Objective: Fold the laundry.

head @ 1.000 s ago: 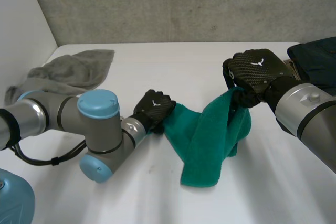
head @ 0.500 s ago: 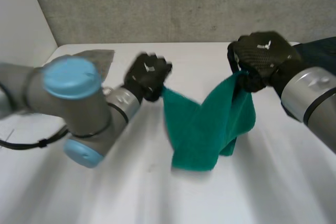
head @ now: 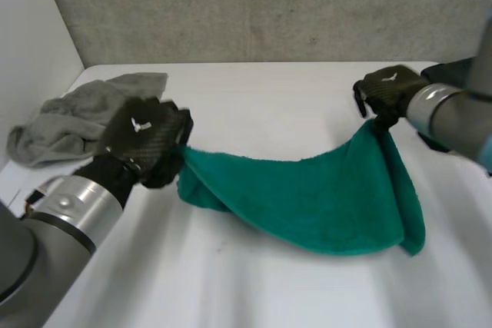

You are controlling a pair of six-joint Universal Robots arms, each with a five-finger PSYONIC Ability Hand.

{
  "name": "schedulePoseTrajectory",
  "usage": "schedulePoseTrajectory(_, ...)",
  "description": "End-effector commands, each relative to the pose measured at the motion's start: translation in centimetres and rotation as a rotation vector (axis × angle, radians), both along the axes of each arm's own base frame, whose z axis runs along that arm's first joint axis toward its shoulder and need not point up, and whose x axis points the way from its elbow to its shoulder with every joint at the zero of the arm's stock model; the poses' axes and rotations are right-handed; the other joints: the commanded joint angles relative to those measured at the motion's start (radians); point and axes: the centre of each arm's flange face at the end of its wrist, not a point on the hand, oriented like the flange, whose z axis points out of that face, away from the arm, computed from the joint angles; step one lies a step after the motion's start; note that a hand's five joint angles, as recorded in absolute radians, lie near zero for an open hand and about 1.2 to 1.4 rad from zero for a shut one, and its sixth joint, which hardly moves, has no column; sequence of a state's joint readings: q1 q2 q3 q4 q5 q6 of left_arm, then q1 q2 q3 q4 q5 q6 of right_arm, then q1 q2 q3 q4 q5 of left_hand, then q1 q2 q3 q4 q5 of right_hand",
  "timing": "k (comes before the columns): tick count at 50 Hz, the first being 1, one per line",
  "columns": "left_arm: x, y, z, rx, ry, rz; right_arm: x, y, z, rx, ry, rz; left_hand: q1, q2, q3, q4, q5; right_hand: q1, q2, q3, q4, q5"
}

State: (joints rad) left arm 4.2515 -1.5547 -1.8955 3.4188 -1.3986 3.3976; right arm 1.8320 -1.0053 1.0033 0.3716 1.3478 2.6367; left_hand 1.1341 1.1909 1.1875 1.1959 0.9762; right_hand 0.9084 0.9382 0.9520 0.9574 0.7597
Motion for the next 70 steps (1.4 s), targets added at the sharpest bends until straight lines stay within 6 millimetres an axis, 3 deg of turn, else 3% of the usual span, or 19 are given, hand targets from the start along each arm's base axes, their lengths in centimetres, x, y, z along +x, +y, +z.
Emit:
schedulePoseTrajectory(1,-0.9,-1.2,-1.7,0.051,-0.024,-0.006,1.0,-4.5,-3.1,-0.097,-0.121,-0.084,0.262,0.205,0.209,0.200,0.246,-0.734,-0.764,-0.777,-0.783,-0.760)
schedulePoseTrajectory(4,-1.2,-1.6,-0.5,0.025,-0.003,-0.008,0.6,-4.1,-3.2,-0.088,-0.145,-0.114,0.262,0.205,0.209,0.200,0.246,-0.734,-0.764,-0.777,-0.783,-0.760)
schedulePoseTrajectory(9,-1.6,-1.4,1.3,-0.030,0.024,-0.023,-0.9,1.2,0.6,-0.087,-0.124,-0.112,0.262,0.205,0.209,0.200,0.246,-0.734,-0.764,-0.777,-0.783,-0.760)
schedulePoseTrajectory(11,-1.7,-1.3,1.9,-0.047,0.031,-0.030,-1.3,3.3,0.6,-0.051,-0.095,-0.094,0.262,0.205,0.209,0.200,0.246,-0.734,-0.764,-0.777,-0.783,-0.760)
schedulePoseTrajectory(16,-1.9,-1.3,3.0,-0.080,0.051,-0.034,-2.9,8.2,-1.6,0.060,0.012,-0.055,0.262,0.205,0.209,0.200,0.246,-0.513,-0.542,-0.556,-0.561,-0.538)
schedulePoseTrajectory(19,-2.3,-1.4,4.3,-0.113,0.077,-0.039,-4.0,11.5,-4.5,0.163,0.058,-0.036,0.262,0.205,0.209,0.200,0.246,-0.416,-0.446,-0.459,-0.465,-0.442)
schedulePoseTrajectory(23,-3.4,-1.2,6.1,-0.148,0.124,-0.070,-4.0,13.3,-5.9,0.093,0.000,-0.026,0.262,0.205,0.209,0.200,0.246,-0.439,-0.469,-0.483,-0.488,-0.465)
schedulePoseTrajectory(28,-3.8,-1.2,7.8,-0.173,0.165,-0.082,-4.2,13.1,-7.1,0.043,-0.082,-0.062,0.262,0.205,0.209,0.200,0.246,-0.442,-0.472,-0.485,-0.491,-0.468)
schedulePoseTrajectory(34,-3.9,-1.2,9.5,-0.190,0.205,-0.089,-3.6,12.0,-12.2,0.146,-0.094,-0.074,0.262,0.205,0.209,0.200,0.246,-0.424,-0.454,-0.468,-0.473,-0.450)
schedulePoseTrajectory(38,-3.9,-1.3,10.0,-0.182,0.236,-0.085,-3.2,10.7,-13.3,0.095,-0.080,-0.064,0.262,0.205,0.209,0.200,0.246,-0.377,-0.407,-0.421,-0.426,-0.403)
schedulePoseTrajectory(40,-3.7,-1.5,10.2,-0.170,0.257,-0.068,-3.3,9.9,-13.1,0.046,-0.048,-0.063,0.262,0.205,0.209,0.200,0.246,-0.205,-0.235,-0.249,-0.254,-0.231)
schedulePoseTrajectory(42,-3.5,-1.6,10.2,-0.164,0.267,-0.054,-3.4,9.4,-12.9,0.019,-0.023,-0.070,0.262,0.205,0.209,0.200,0.246,0.222,0.193,0.179,0.173,0.197)
schedulePoseTrajectory(43,-3.5,-1.6,10.2,-0.161,0.270,-0.048,-3.5,9.2,-12.7,0.005,-0.016,-0.073,0.262,0.205,0.209,0.200,0.246,0.485,0.455,0.442,0.436,0.459)
schedulePoseTrajectory(46,-3.3,-1.7,10.0,-0.155,0.267,-0.031,-3.7,8.7,-11.3,-0.056,-0.010,-0.101,0.262,0.205,0.209,0.200,0.246,0.488,0.458,0.444,0.439,0.462)
schedulePoseTrajectory(50,-2.8,-1.5,9.0,-0.115,0.231,-0.012,-3.9,9.4,-1.4,-0.352,-0.073,-0.107,0.262,0.205,0.209,0.200,0.246,0.488,0.458,0.444,0.439,0.462)
schedulePoseTrajectory(54,-0.9,-1.9,6.7,-0.011,0.147,0.054,-4.1,11.1,2.5,-0.331,-0.036,-0.063,0.262,0.205,0.209,0.200,0.246,0.488,0.458,0.444,0.439,0.462)
schedulePoseTrajectory(60,1.2,-2.3,3.2,0.095,0.011,0.121,-5.2,10.9,4.4,-0.146,0.048,-0.012,0.262,0.205,0.209,0.200,0.246,0.488,0.458,0.444,0.439,0.462)
schedulePoseTrajectory(66,1.1,-3.2,-2.1,0.194,-0.179,0.111,-6.5,8.7,1.9,0.063,0.282,0.063,0.262,0.205,0.209,0.200,0.246,0.488,0.458,0.444,0.439,0.462)
schedulePoseTrajectory(70,-0.1,-6.1,-2.7,0.137,-0.215,0.110,-5.6,5.2,0.5,0.065,0.329,0.055,0.262,0.205,0.209,0.200,0.246,0.488,0.458,0.444,0.439,0.462)
